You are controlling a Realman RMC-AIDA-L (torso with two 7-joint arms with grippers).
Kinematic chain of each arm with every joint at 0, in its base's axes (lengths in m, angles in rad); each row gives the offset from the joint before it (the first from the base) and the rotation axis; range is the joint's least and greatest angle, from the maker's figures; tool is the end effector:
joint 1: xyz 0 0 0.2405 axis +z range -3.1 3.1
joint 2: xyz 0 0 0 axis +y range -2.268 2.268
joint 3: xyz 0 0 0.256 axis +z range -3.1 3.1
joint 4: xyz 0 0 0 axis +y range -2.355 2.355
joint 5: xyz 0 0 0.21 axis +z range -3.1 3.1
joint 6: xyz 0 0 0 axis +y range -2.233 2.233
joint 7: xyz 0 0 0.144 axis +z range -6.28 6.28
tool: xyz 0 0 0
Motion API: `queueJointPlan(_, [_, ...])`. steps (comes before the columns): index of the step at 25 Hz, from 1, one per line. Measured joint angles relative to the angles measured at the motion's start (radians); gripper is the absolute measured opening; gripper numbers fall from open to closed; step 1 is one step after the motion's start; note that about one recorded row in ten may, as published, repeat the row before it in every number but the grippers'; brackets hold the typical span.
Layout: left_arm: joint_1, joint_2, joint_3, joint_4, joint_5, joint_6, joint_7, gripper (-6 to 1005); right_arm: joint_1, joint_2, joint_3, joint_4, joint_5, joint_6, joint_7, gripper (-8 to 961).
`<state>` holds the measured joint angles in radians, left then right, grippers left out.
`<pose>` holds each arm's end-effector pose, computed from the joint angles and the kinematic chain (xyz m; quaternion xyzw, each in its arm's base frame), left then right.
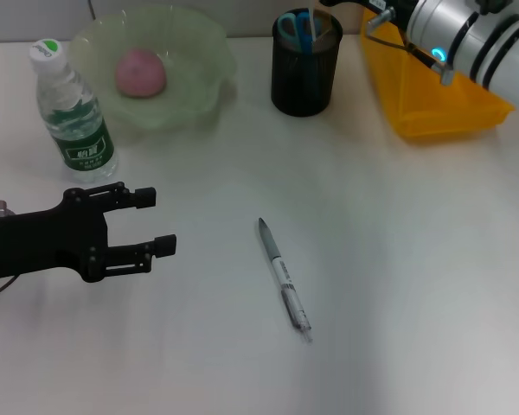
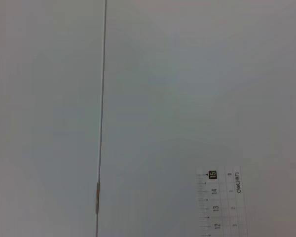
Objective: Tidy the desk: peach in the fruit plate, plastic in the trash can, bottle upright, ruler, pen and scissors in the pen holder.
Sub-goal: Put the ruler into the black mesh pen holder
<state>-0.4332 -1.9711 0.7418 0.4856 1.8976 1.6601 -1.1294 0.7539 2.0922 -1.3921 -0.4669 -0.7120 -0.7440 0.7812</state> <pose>-0.3020 0.2882 0.0147 -0.9425 -0.1701 -0.2611 0.1206 0.1619 0.4485 -0.0333 -0.8449 0.1422 0.3186 0.4054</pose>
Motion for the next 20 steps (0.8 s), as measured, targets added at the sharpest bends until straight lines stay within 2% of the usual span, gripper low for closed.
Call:
queueJointPlan(3, [0.0,-0.002,0.0,0.002,0.0,0.0,0.0,783,0.042,0.0,0.002,0.062,0.037,0.001,-0.023,436])
queueJointPlan(6, [0.0,-0.004,0.0,0.004,0.0,0.001,0.0,783,0.086,0.0,0.002,0.142,0.148,0.002,-0.106,439])
queueJointPlan(20, [0.006,-0.015,-0.007,0.005,-0.002,0.008,0.007,783,0.089,0.0,-0.008,0.165,0.178,0.014,-0.125,455])
